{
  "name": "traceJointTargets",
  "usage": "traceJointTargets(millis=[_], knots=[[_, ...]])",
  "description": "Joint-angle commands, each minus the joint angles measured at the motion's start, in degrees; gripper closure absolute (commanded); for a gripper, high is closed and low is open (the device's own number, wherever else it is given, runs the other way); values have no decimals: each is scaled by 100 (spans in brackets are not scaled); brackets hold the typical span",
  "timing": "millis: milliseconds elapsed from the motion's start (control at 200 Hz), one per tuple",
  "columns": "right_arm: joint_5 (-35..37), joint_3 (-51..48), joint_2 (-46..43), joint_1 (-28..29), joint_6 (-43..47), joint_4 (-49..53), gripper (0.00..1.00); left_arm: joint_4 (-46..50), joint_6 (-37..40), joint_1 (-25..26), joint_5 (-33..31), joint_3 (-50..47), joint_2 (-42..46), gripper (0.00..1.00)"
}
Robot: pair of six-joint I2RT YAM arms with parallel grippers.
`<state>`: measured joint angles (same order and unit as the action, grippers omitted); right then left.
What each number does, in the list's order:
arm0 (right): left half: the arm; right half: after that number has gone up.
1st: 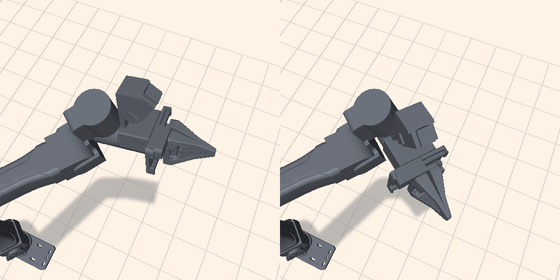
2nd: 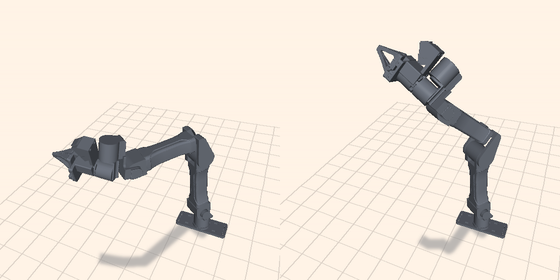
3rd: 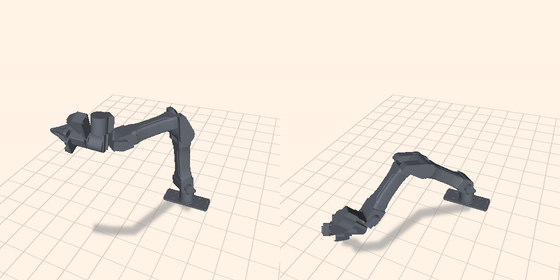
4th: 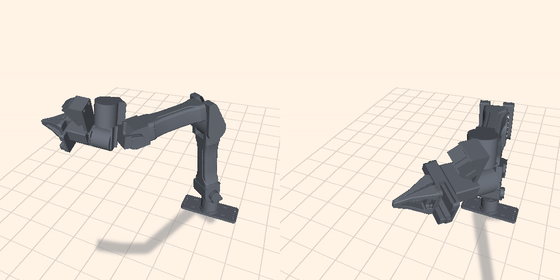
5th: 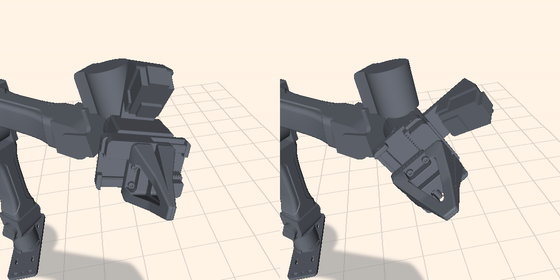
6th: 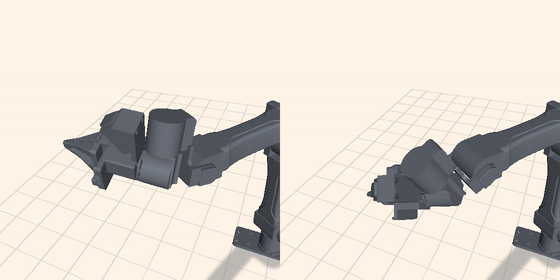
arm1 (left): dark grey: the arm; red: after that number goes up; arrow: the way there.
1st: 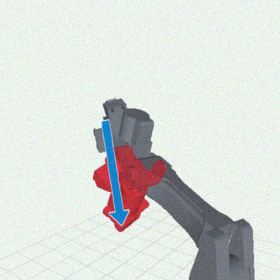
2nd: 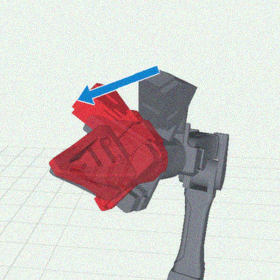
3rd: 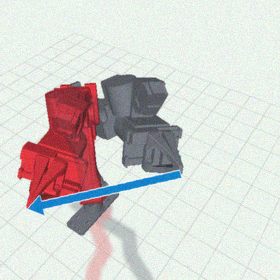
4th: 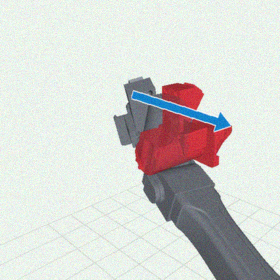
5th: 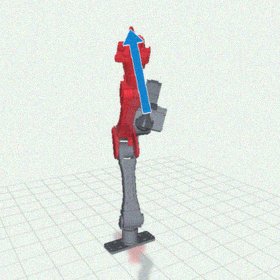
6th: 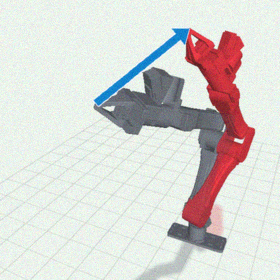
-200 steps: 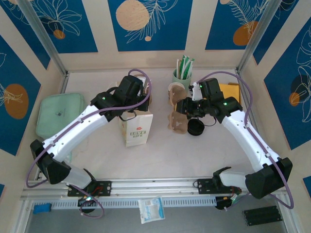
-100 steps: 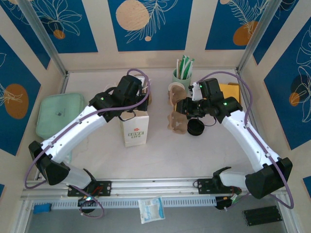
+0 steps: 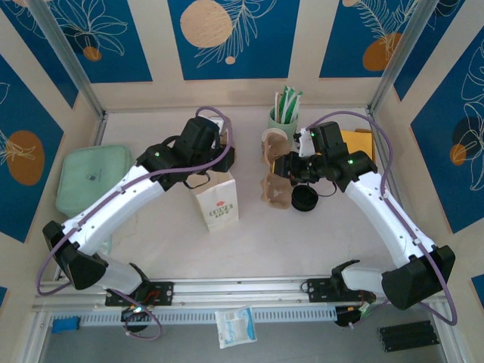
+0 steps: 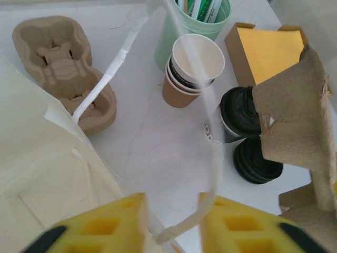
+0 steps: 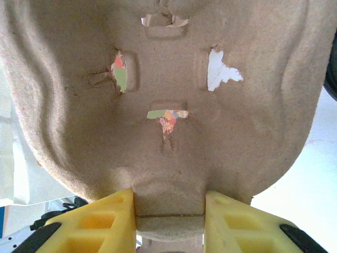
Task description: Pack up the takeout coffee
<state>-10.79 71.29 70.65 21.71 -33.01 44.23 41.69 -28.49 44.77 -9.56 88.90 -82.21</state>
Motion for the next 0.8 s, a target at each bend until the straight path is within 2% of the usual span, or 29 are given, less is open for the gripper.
traceJointTargets(millis=[0,135,335,415,595,795], knots=[[-135,153,-69,13,57,113,68,-95,79,41,-87,30,196,54],[-103,218,-95,15,66,186,68,-45,225,44,-131,161,286,32],[-75,459,-122,34,57,315,68,44,485,32,-190,459,530,7],[-62,591,-139,43,46,377,68,122,586,31,-252,574,623,0],[6,866,-131,110,57,503,68,369,896,0,-467,810,767,0],[77,918,-147,131,67,587,68,1369,1374,-19,-176,1490,307,1]])
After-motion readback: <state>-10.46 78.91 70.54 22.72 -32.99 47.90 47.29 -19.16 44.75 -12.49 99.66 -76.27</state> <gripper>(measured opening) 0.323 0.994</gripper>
